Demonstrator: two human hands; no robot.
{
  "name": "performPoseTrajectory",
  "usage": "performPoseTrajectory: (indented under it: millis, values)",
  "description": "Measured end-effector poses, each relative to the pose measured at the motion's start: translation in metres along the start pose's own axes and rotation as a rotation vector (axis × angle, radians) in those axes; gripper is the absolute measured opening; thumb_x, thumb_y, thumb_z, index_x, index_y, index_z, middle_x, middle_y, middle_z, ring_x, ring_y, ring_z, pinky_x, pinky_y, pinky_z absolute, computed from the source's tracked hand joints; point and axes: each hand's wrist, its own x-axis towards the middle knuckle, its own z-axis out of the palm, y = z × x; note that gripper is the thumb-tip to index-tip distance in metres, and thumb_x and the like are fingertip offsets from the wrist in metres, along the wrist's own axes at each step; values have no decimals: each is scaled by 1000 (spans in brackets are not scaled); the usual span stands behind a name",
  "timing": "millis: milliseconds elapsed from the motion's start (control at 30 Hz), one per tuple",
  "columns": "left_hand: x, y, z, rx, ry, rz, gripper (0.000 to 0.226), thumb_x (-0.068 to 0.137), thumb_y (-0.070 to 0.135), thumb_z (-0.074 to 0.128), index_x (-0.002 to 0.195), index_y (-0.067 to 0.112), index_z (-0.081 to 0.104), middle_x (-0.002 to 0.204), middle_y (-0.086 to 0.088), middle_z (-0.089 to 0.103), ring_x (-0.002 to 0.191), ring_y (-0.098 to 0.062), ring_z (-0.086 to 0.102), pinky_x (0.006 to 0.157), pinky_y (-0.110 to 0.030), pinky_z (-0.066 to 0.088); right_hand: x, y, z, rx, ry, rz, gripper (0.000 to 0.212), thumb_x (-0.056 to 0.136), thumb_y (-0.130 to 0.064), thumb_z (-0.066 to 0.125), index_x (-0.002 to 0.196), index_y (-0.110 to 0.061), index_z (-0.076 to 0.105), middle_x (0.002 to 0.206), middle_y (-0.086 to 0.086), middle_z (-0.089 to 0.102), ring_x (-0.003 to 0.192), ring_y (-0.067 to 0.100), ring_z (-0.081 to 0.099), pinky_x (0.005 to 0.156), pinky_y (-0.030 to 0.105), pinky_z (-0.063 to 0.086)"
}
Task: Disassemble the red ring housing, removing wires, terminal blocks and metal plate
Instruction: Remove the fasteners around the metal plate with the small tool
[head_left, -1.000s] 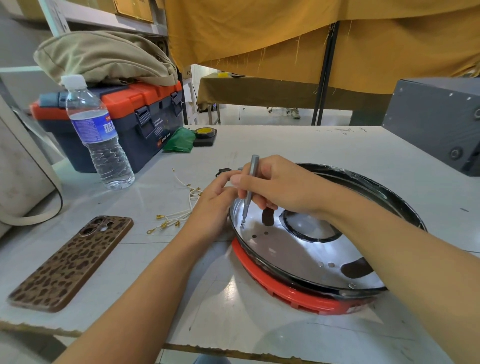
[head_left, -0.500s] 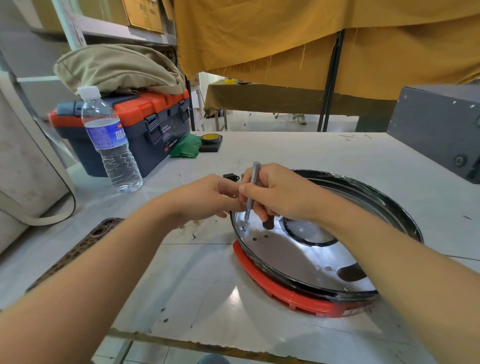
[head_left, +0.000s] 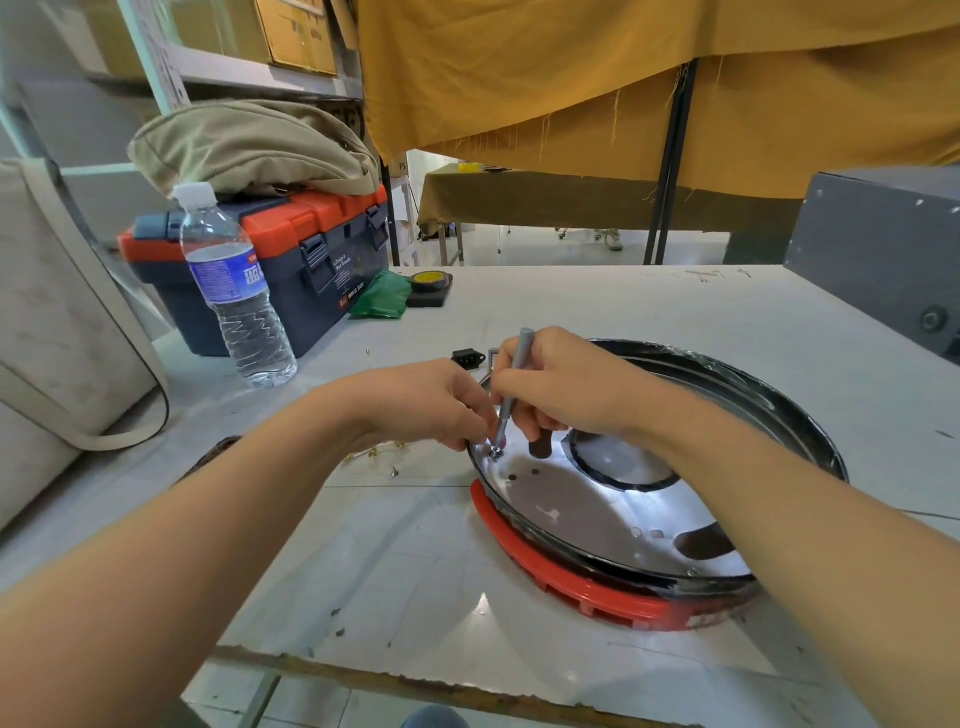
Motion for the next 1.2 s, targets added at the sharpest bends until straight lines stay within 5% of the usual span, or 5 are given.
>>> performPoseTrajectory:
  millis: [333, 700, 833, 1067, 1200]
  values:
    - [4, 1, 2, 8, 45, -4, 16, 83, 5, 63, 86, 15, 75, 76, 12, 68, 60, 13, 57, 53, 1, 40, -1, 2, -3, 19, -23, -27, 42, 98, -37, 47, 71, -10, 63, 45, -2, 49, 39, 6, 38, 44, 15, 35]
    - [7, 0, 0, 83, 52, -53, 12, 79, 14, 69, 82, 23, 77, 89, 8, 72, 66, 9, 59, 50, 0, 39, 1, 5, -4, 53, -43, 40, 24, 90, -11, 50, 81, 7, 61, 45, 3, 55, 38, 8, 39, 43, 17, 35]
    - [7, 1, 0, 113, 58, -69, 11, 79, 16, 70, 85, 22, 76, 94, 4, 72, 80, -4, 60, 63, -17, 42, -1, 4, -5, 20, -32, 15, 28, 91, -21, 55, 71, -5, 65, 47, -2, 50, 43, 8, 38, 51, 22, 34]
    - [6, 0, 2, 125, 78, -70, 11, 76, 19, 73, 87, 19, 76, 99, -2, 70, 91, -15, 61, 71, -25, 43, -2, 3, -5, 2, -18, -26, 46, 95, -43, 51, 62, -18, 70, 43, -10, 46, 43, 2, 38, 53, 20, 34]
    - [5, 1, 4, 141, 92, -68, 11, 77, 20, 73, 87, 19, 75, 90, 1, 69, 74, -10, 56, 61, -24, 38, -2, 3, -6, -21, -26, -34, 48, 95, -46, 49, 62, -20, 71, 45, -12, 44, 44, 2, 37, 55, 20, 34]
